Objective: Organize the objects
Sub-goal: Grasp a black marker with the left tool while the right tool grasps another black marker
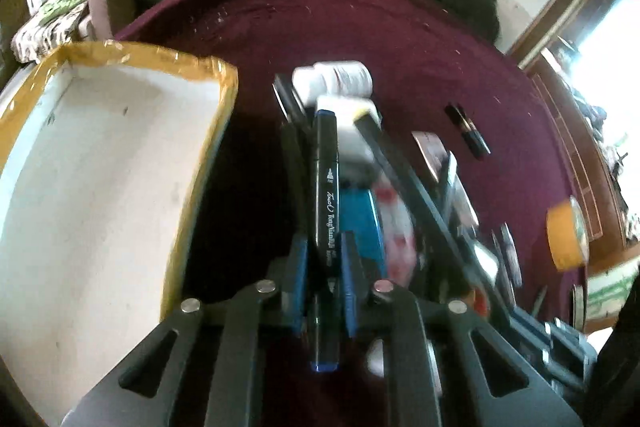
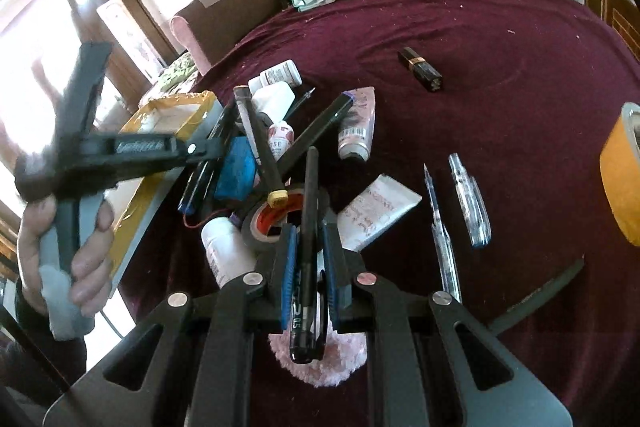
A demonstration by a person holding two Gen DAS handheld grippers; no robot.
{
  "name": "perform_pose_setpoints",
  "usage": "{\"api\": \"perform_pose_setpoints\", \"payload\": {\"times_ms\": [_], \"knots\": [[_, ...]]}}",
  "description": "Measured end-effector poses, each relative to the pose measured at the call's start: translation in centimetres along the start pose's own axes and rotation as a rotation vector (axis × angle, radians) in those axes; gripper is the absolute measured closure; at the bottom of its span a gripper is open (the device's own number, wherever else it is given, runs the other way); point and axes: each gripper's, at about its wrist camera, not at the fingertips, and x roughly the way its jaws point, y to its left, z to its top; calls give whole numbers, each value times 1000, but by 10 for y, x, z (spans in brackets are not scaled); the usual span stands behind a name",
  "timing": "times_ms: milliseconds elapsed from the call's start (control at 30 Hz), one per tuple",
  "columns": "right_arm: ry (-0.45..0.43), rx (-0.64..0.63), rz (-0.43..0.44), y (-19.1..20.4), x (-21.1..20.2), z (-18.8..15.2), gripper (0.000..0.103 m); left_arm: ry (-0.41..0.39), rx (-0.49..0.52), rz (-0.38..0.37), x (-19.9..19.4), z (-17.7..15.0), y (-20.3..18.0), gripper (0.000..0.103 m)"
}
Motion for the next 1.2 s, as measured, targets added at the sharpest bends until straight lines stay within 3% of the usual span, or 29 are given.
{"api": "perform_pose_setpoints", "payload": {"times_ms": [167,400,700,1000,1200], "knots": [[4,28,-4,6,-5,-12,92,0,20,-53,-23,-36,-3,90],[-27,24,-77,27,-18,-18,92,-23,69,-66,-41,-51,-11,90],[-100,-21,-127,64,-57,-28,96,-74,104,-64,-55,-100,-44,90],[-132,75,-96,45,-73,-45,96,-80,92,-80,-62,-116,-46,90],[-185,62,-46,58,-97,-41,96,-98,59,-91,-78,-111,-42,90]]}}
